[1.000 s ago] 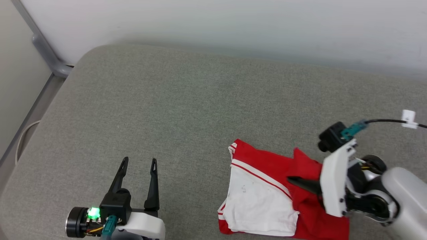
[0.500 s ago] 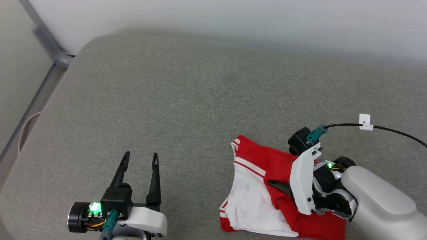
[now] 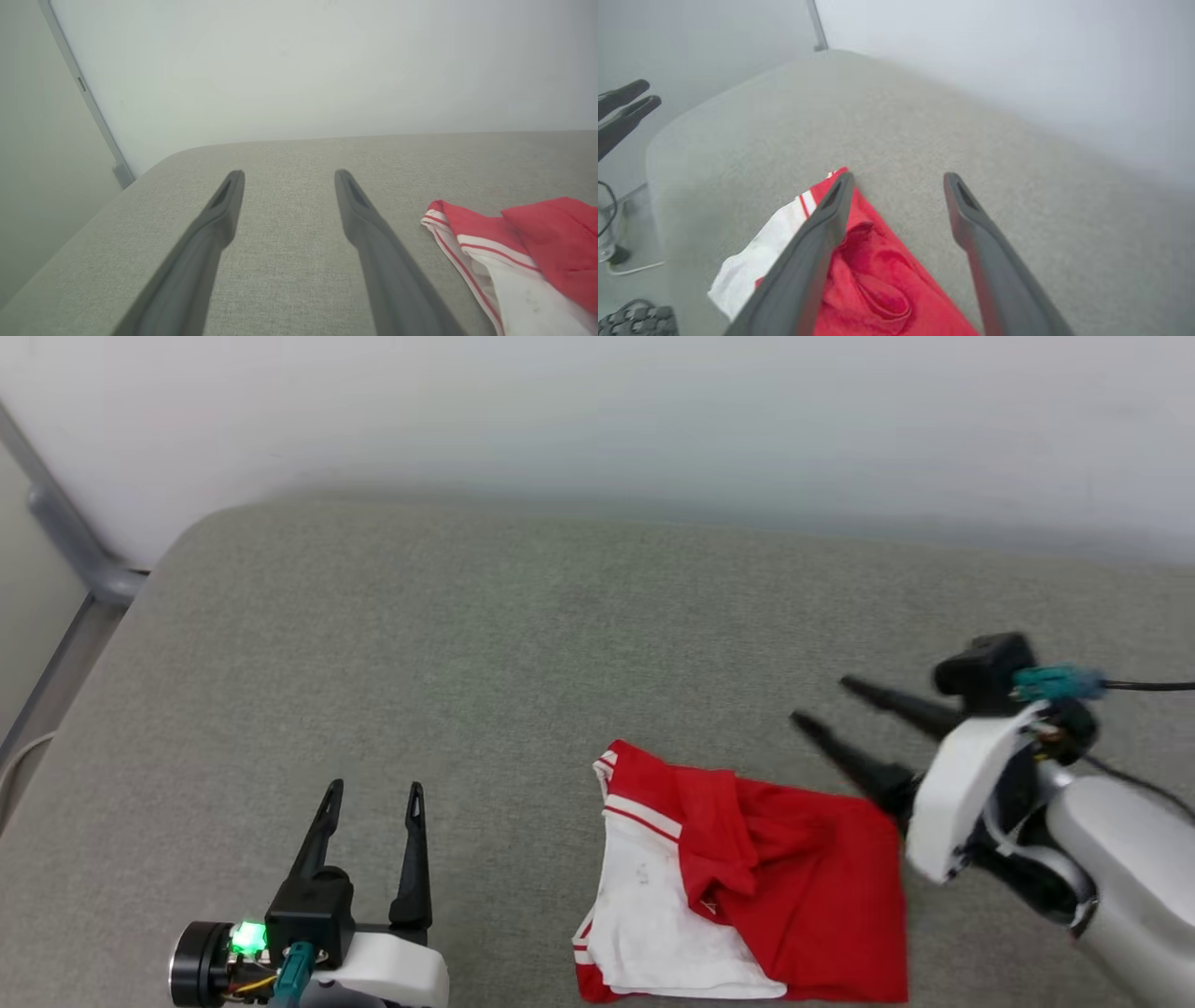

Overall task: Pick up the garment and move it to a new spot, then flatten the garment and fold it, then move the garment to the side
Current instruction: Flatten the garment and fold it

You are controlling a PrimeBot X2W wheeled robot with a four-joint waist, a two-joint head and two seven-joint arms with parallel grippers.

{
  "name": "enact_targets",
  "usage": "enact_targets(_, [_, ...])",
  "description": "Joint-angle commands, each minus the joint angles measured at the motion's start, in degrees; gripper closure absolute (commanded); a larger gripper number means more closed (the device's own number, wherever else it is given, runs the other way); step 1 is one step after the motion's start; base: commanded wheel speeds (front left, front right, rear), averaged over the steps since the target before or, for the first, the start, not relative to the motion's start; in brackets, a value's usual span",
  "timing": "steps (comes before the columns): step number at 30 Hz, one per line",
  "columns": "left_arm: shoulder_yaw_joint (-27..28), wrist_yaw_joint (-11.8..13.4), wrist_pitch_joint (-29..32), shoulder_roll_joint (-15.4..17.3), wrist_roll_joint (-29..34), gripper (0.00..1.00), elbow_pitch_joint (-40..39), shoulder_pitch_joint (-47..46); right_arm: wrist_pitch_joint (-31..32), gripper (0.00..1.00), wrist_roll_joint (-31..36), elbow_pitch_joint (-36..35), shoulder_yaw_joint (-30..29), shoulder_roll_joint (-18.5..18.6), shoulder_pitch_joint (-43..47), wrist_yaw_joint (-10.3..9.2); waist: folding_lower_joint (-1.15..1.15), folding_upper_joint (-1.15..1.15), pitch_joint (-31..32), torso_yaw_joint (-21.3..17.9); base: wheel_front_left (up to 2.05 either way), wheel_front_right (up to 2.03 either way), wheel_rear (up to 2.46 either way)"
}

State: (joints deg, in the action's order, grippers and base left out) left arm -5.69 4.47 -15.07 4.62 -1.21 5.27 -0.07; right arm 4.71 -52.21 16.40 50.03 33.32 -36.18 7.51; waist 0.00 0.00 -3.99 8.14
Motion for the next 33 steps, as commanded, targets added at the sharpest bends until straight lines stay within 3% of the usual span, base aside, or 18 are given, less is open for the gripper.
enact_targets(1, [0.1, 0.0, -0.1, 0.2, 0.3, 0.0, -0.2, 1.1, -2.7, 0.0, 1.6, 0.8, -1.7, 0.6, 1.2, -0.07, 0.0, 0.0, 0.9, -1.2, 0.0, 0.0, 0.0])
enact_targets(6, [0.5, 0.0, -0.1, 0.5, 0.2, 0.0, -1.2, 2.0, -14.6, 0.0, 9.2, 4.3, -11.1, -1.2, 4.8, -0.05, 0.0, 0.0, 2.1, -3.5, 0.0, 0.0, 0.0])
enact_targets(9, [0.9, 0.2, -0.1, 0.5, 0.2, 0.0, -1.7, 2.2, -18.4, 0.0, 14.9, 6.1, -17.9, -3.8, 7.6, -0.05, 0.0, 0.0, 2.6, -4.7, 0.0, 0.0, 0.0])
enact_targets(14, [1.3, 0.6, -0.1, 0.5, 0.1, 0.0, -2.4, 3.3, -19.9, 0.0, 23.9, 4.2, -30.7, -9.7, 13.6, -0.05, 0.0, 0.0, 3.6, -6.3, 0.0, 0.0, 0.0])
enact_targets(20, [1.5, 0.6, -0.1, 0.6, 0.0, 0.0, -3.0, 4.0, -19.8, 0.0, 33.3, -6.0, -43.9, -17.2, 22.8, -0.05, 0.0, 0.0, 4.2, -7.2, 0.0, 0.0, 0.0])
enact_targets(25, [1.5, 0.7, -0.1, 0.5, -0.1, 0.0, -3.3, 4.6, -19.9, 0.0, 37.7, -11.7, -49.0, -22.1, 30.6, -0.05, 0.0, 0.0, 4.7, -7.1, 0.0, 0.0, 0.0])
enact_targets(33, [1.5, 0.7, -0.1, 0.6, -0.1, 0.0, -3.4, 5.9, -19.9, 0.0, 39.5, -15.0, -51.2, -26.4, 39.3, -0.05, 0.0, 0.0, 5.4, -6.4, 0.0, 0.0, 0.0])
